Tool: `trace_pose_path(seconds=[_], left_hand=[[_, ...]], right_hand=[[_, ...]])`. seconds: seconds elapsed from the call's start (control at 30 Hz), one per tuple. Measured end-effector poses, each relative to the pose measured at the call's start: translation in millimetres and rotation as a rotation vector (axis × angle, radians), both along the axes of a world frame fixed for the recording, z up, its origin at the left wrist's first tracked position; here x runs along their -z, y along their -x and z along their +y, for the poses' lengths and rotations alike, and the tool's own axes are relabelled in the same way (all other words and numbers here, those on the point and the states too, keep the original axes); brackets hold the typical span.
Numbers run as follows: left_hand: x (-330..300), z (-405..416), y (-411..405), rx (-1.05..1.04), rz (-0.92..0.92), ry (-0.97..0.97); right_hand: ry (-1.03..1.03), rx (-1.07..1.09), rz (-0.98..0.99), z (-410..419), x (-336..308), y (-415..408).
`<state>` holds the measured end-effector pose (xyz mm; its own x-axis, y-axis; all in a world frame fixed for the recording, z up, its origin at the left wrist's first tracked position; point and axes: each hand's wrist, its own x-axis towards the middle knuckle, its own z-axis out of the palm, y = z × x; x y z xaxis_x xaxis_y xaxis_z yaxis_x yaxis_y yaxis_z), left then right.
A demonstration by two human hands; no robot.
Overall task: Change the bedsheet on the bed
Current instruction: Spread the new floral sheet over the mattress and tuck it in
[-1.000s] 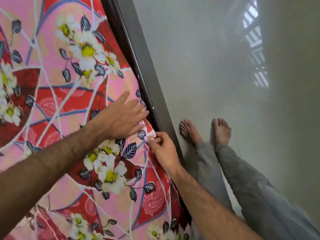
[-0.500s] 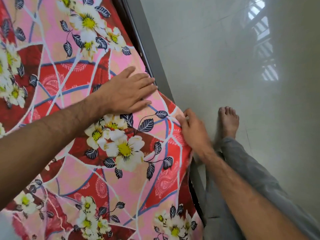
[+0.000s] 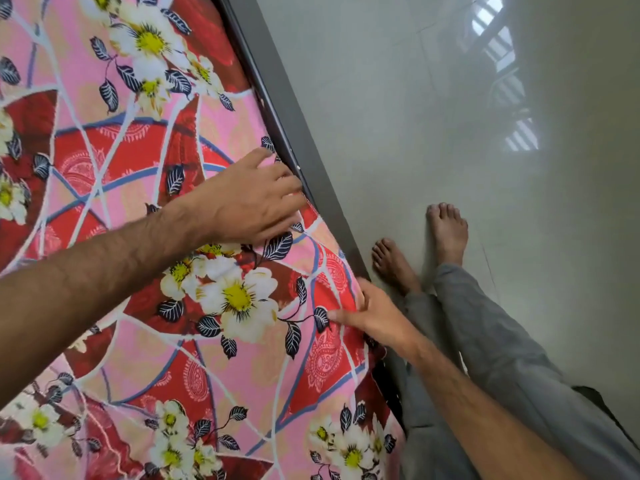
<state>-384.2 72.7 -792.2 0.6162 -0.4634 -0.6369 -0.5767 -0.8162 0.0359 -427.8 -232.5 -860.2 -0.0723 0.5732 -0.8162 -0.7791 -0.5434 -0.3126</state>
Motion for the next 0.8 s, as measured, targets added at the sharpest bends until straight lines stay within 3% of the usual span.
trace_pose_path(seconds=[0.1,0.2,0.43,0.63,0.73,0.8], left_hand=[[-8,-15,24,0.02,-0.029,0.169],[-8,-18,57,0.056,0.032,0.151],[2,-30,66,0.009,0.083,0.035],[2,-36,65,0.017,0.112,0.023],[1,-36,62,0.003,0.143,0.009],[3,-38,60,0.005,0.196,0.0]], right_hand=[[-0.02,-0.004,0.096,-17,3,7],[0.034,0.009,0.096,-35,5,6],[0.158,-0.199,-0.31,-33,19,10],[0.118,-0.263,-0.388,-44,22,-5],[0.122,-0.405,-0.417,-39,17,-4],[0.192,-0.41,-0.555,-35,17,6]])
